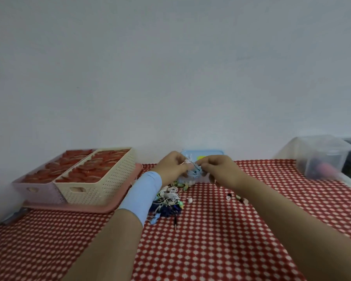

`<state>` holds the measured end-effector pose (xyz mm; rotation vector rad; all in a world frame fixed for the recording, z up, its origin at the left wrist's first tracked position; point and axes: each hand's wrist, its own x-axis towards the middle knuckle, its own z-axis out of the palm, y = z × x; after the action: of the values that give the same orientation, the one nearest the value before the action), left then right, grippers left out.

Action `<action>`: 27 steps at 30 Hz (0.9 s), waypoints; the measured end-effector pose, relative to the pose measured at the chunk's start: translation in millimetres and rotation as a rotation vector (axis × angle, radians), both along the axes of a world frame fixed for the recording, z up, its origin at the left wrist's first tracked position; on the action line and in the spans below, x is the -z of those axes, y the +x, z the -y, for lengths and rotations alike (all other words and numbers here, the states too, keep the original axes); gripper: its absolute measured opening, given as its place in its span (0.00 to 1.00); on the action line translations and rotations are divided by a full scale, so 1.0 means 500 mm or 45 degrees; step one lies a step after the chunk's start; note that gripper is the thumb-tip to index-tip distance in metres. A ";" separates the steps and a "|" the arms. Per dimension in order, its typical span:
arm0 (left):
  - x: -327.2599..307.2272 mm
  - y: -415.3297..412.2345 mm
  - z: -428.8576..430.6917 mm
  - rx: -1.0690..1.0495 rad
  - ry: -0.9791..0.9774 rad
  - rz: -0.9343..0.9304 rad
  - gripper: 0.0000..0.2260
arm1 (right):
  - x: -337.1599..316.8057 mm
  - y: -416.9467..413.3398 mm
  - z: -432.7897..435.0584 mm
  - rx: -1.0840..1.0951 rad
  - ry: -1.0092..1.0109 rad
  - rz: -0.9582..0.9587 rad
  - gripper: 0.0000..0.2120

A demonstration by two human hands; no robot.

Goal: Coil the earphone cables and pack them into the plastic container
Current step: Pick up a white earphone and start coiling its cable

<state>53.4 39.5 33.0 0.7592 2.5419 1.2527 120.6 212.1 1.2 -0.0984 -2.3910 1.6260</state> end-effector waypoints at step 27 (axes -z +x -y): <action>0.083 -0.060 -0.028 0.323 -0.143 -0.020 0.19 | 0.024 0.001 -0.034 -0.131 0.258 0.227 0.08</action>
<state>23.4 53.4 -8.4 1.0305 2.4101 1.0187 121.0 229.1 -10.6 -0.0884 -2.7238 1.4615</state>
